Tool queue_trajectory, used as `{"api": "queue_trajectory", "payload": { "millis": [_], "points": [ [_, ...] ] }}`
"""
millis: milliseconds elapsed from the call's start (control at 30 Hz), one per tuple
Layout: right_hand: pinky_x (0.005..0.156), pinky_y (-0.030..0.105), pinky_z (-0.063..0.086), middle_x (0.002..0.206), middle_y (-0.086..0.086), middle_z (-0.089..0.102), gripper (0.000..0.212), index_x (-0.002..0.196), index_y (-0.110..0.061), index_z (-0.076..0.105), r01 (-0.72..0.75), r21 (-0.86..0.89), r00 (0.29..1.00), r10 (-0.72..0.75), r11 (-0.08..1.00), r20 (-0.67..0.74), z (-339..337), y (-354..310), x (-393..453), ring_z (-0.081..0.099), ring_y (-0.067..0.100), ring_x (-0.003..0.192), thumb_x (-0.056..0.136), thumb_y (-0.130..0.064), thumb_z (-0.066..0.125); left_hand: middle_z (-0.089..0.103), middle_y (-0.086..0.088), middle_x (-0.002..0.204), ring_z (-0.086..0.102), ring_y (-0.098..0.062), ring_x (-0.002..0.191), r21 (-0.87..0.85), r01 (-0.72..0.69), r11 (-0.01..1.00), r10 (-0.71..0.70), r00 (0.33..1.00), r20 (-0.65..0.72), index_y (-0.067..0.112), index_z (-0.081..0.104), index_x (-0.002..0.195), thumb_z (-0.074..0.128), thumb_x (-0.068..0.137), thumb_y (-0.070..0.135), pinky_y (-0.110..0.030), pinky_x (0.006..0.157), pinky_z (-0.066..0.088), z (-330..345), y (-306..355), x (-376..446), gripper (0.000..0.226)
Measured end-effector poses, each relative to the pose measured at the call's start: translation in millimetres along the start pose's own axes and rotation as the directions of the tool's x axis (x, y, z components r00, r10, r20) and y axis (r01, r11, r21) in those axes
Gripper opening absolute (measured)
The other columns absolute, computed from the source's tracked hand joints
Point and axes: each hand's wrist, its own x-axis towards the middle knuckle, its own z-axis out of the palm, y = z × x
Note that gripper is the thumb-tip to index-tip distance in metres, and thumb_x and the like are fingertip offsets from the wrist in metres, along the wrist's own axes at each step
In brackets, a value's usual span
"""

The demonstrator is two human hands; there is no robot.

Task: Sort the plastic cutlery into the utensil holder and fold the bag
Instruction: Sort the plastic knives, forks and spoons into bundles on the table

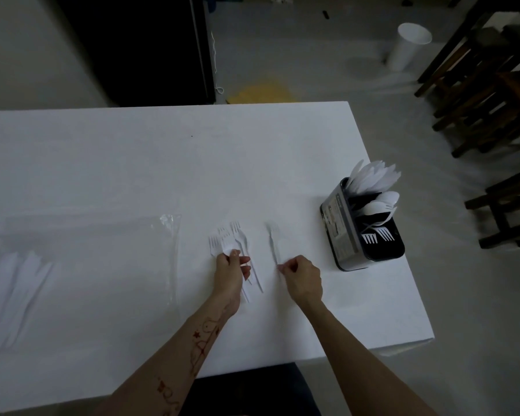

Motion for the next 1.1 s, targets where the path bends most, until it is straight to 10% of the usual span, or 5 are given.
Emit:
{"api": "queue_trajectory", "payload": {
  "millis": [267,600,833,967,1100],
  "points": [
    [0.053,0.022,0.049,0.083,0.008,0.073,0.01,0.088,-0.008,0.071,0.077,0.303,0.881,-0.207,0.95,0.425,4,-23,-21,0.067,0.013,0.07,0.086,-0.017,0.074,0.07,-0.013,0.101,0.067,-0.029,0.095,-0.033,0.059,0.998,-0.054,0.992,0.117,0.007,0.062,0.109,0.062,0.091,0.026,-0.044,0.087,0.054,-16,6,3,0.026],
    [0.074,0.031,0.054,0.09,-0.002,0.064,0.017,0.093,-0.018,0.061,0.211,-0.256,0.973,-0.178,0.943,0.146,29,-18,-13,0.061,0.015,0.079,0.091,-0.034,0.067,0.061,-0.004,0.096,0.056,-0.015,0.078,-0.018,0.015,1.0,-0.015,1.0,0.011,0.007,0.046,0.115,0.04,0.101,0.011,-0.023,0.071,0.048,-36,7,5,0.015],
    [0.052,0.02,0.048,0.077,0.004,0.071,0.01,0.087,-0.013,0.068,0.204,0.291,0.917,-0.287,0.935,0.278,22,-35,-28,0.061,0.01,0.063,0.093,-0.021,0.066,0.063,-0.016,0.113,0.063,-0.025,0.091,-0.163,0.087,0.983,-0.072,0.993,0.096,0.003,0.05,0.119,0.046,0.1,0.025,-0.031,0.07,0.052,-40,9,4,0.029],
    [0.05,0.025,0.052,0.077,0.002,0.072,0.017,0.086,-0.011,0.072,0.145,0.259,0.916,-0.228,0.955,0.329,30,-38,-28,0.066,0.012,0.064,0.085,-0.028,0.076,0.062,-0.013,0.106,0.063,-0.022,0.09,-0.168,0.075,0.983,-0.063,0.995,0.078,0.003,0.051,0.116,0.048,0.099,0.023,-0.033,0.067,0.052,-42,14,3,0.026],
    [0.07,0.033,0.057,0.087,-0.004,0.066,0.026,0.091,-0.018,0.062,0.164,-0.069,0.986,-0.162,0.984,0.039,46,-34,-19,0.064,0.015,0.075,0.088,-0.043,0.07,0.057,-0.008,0.093,0.059,-0.017,0.079,-0.086,-0.014,0.996,0.014,1.0,-0.007,0.001,0.047,0.116,0.043,0.101,0.013,-0.025,0.07,0.049,-51,13,8,0.02]
  ]
}}
